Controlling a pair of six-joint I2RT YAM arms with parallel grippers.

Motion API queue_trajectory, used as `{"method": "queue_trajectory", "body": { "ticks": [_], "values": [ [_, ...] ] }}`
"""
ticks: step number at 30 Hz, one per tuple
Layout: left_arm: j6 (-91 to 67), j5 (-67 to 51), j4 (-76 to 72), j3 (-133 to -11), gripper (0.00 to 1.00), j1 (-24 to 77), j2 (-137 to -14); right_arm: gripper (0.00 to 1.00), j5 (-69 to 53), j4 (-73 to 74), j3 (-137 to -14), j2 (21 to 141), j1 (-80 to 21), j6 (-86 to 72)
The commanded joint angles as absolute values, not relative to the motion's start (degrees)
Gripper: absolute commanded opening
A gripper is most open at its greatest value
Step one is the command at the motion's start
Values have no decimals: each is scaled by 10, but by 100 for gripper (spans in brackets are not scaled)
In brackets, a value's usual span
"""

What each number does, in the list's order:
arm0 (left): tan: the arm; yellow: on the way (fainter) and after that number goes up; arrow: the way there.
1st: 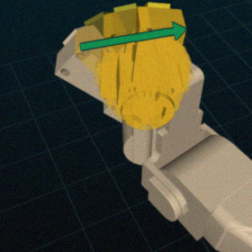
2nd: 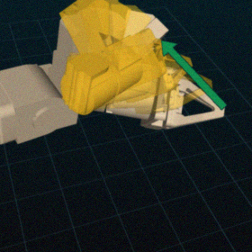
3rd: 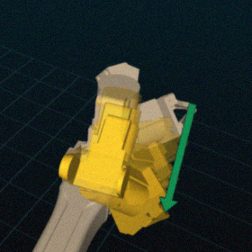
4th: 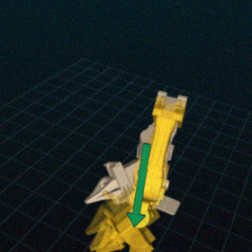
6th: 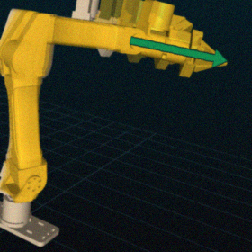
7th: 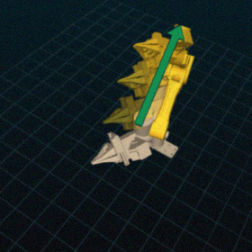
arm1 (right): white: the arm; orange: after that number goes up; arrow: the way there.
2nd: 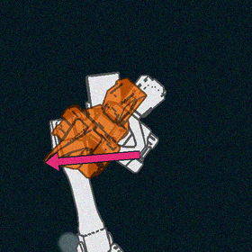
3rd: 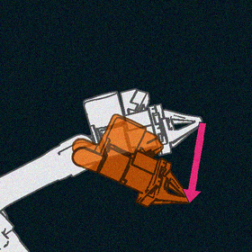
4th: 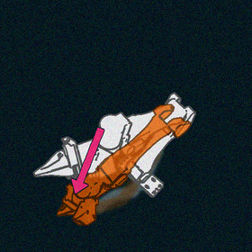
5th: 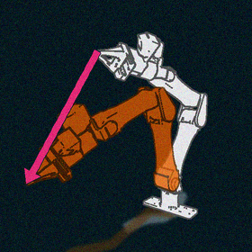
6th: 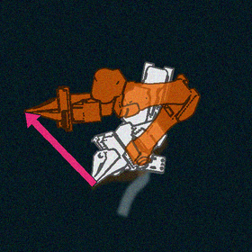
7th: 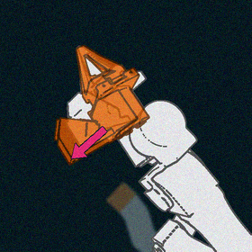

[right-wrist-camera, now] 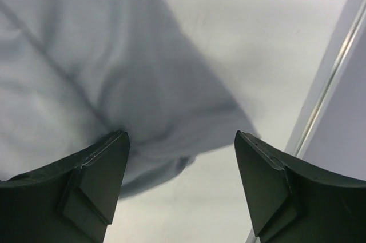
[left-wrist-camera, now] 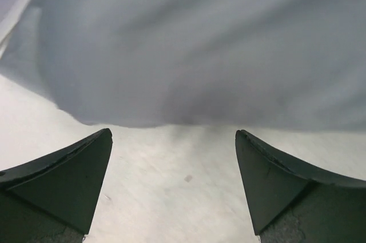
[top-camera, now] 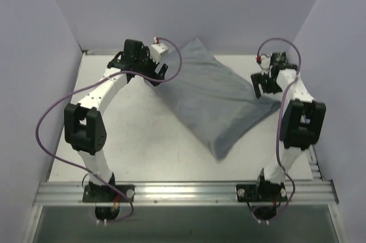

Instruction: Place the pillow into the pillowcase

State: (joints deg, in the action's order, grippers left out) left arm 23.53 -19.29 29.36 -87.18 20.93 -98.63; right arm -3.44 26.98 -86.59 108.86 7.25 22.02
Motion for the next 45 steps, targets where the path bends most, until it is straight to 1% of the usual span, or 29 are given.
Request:
{"method": "queue_trajectory", "body": {
  "ticks": [1, 2, 4, 5, 8, 11, 12, 13, 15, 17, 18, 19, 21, 22, 24, 25, 26, 28, 29, 30, 32, 33, 35, 37, 39, 42, 43, 44, 45],
  "values": [
    [174, -267, 306, -991, 97, 151, -1087, 76, -70, 380, -834, 990, 97, 179],
    [170, -278, 301, -1046, 97, 138, -1145, 76, -88, 403, -814, 971, 98, 173],
    [161, -279, 299, -1097, 97, 134, -1200, 76, -130, 432, -796, 926, 98, 150],
    [160, -287, 298, -1143, 97, 134, -1249, 76, -179, 464, -790, 916, 96, 143],
    [153, -304, 301, -1200, 97, 133, -1331, 73, -239, 519, -778, 914, 76, 126],
    [142, -304, 317, -1251, 84, 129, -1384, 70, -277, 540, -770, 956, 42, 122],
    [140, -303, 323, -1252, 66, 126, -1388, 69, -287, 538, -767, 983, 33, 120],
    [139, -307, 327, -1244, 59, 125, -1387, 69, -288, 532, -768, 999, 26, 113],
    [143, -327, 330, -1198, 49, 119, -1350, 68, -291, 503, -776, 1054, 8, 87],
    [155, -338, 326, -1093, 38, 113, -1280, 65, -291, 477, -815, 1098, 6, 70],
    [163, -341, 322, -1055, 35, 110, -1251, 64, -287, 470, -833, 1146, 7, 62],
    [163, -338, 313, -967, 27, 102, -1222, 61, -273, 467, -884, 1169, 9, 63],
    [150, -336, 288, -886, 21, 91, -1140, 56, -249, 462, -936, 1228, 17, 65],
    [148, -334, 287, -829, 16, 84, -1117, 56, -243, 462, -967, 1243, 20, 63],
    [125, -330, 282, -777, 12, 64, -1062, 56, -236, 461, -1067, 1290, 22, 58],
    [117, -323, 277, -758, 12, 58, -1048, 56, -233, 463, -1105, 1307, 18, 59],
    [109, -303, 269, -726, 19, 44, -1028, 57, -214, 471, -1187, 1324, 14, 61],
    [77, -280, 254, -708, 38, 29, -1016, 62, -180, 477, -1255, 1363, 4, 76],
    [66, -267, 245, -711, 54, 19, -1011, 65, -133, 479, -1282, 1373, -5, 86],
    [42, -262, 244, -718, 62, 4, -1009, 70, -105, 475, -1295, 1369, -11, 97],
    [19, -266, 241, -735, 71, -25, -1000, 73, -62, 468, -1282, 1337, -2, 111],
    [9, -292, 235, -748, 77, -35, -995, 74, -62, 466, -1244, 1319, -2, 112],
    [15, -305, 226, -764, 81, -34, -974, 74, -90, 448, -1183, 1267, 38, 112],
    [22, -293, 215, -787, 85, -26, -964, 74, -130, 422, -1066, 1175, 49, 119],
    [29, -268, 211, -825, 86, -10, -967, 74, -161, 401, -981, 1098, 49, 135],
    [32, -252, 230, -859, 88, -4, -983, 74, -182, 405, -934, 1037, 47, 123],
    [33, -263, 248, -873, 97, 12, -985, 76, -205, 416, -911, 1025, 50, 118],
    [37, -269, 260, -880, 97, 14, -979, 77, -230, 424, -899, 997, 54, 114],
    [39, -275, 273, -883, 97, 16, -973, 88, -252, 431, -884, 981, 65, 112]
  ]
}}
